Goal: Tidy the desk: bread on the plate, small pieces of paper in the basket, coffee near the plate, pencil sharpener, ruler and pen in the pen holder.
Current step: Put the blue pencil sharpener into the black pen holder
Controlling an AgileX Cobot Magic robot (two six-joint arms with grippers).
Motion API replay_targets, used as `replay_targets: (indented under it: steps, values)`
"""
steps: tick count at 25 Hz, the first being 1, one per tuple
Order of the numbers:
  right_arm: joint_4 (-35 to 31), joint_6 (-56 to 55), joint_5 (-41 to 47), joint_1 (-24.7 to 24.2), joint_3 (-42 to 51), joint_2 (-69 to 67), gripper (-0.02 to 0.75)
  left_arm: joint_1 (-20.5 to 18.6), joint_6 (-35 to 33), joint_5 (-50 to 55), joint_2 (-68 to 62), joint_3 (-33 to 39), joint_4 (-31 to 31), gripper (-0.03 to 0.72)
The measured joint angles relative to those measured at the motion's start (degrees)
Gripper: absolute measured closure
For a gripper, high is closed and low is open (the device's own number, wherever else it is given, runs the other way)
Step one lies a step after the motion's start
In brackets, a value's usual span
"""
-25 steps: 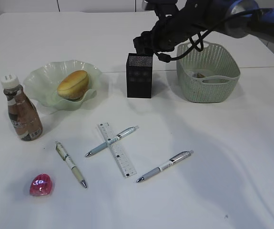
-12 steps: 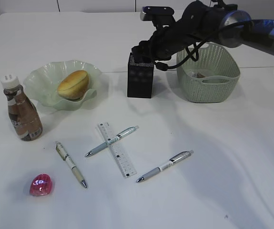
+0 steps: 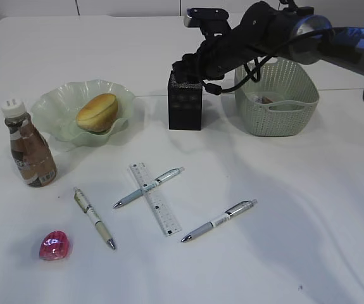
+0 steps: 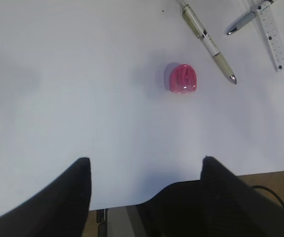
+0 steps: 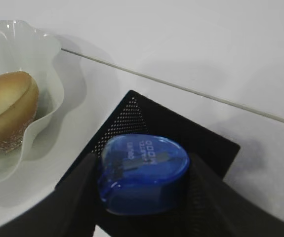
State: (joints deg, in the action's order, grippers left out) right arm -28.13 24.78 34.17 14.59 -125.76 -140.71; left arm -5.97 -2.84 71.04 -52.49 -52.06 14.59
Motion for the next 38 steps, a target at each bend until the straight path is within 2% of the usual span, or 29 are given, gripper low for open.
replay_targets:
  steps: [5, 17, 22, 28, 35, 38]
  values:
    - [-3.21, 3.50, 0.00, 0.00, 0.00, 0.00, 0.351, 0.00, 0.00, 0.00, 0.00, 0.00, 0.00, 0.199]
    - [-3.46, 4.44, 0.00, 0.00, 0.00, 0.00, 0.330, 0.00, 0.00, 0.00, 0.00, 0.00, 0.00, 0.199]
    - [-3.55, 5.35, 0.00, 0.00, 0.00, 0.00, 0.251, 0.00, 0.00, 0.00, 0.00, 0.00, 0.00, 0.199]
    - [-3.92, 5.48, 0.00, 0.00, -0.15, 0.00, 0.227, 0.00, 0.00, 0.00, 0.00, 0.00, 0.00, 0.199]
    - [-4.14, 5.48, 4.49, 0.00, -5.19, -0.19, 0.226, 0.00, 0.00, 0.00, 0.00, 0.00, 0.00, 0.199]
    - [-3.88, 5.58, 9.40, 0.00, -9.20, -0.19, 0.226, 0.00, 0.00, 0.00, 0.00, 0.00, 0.00, 0.199]
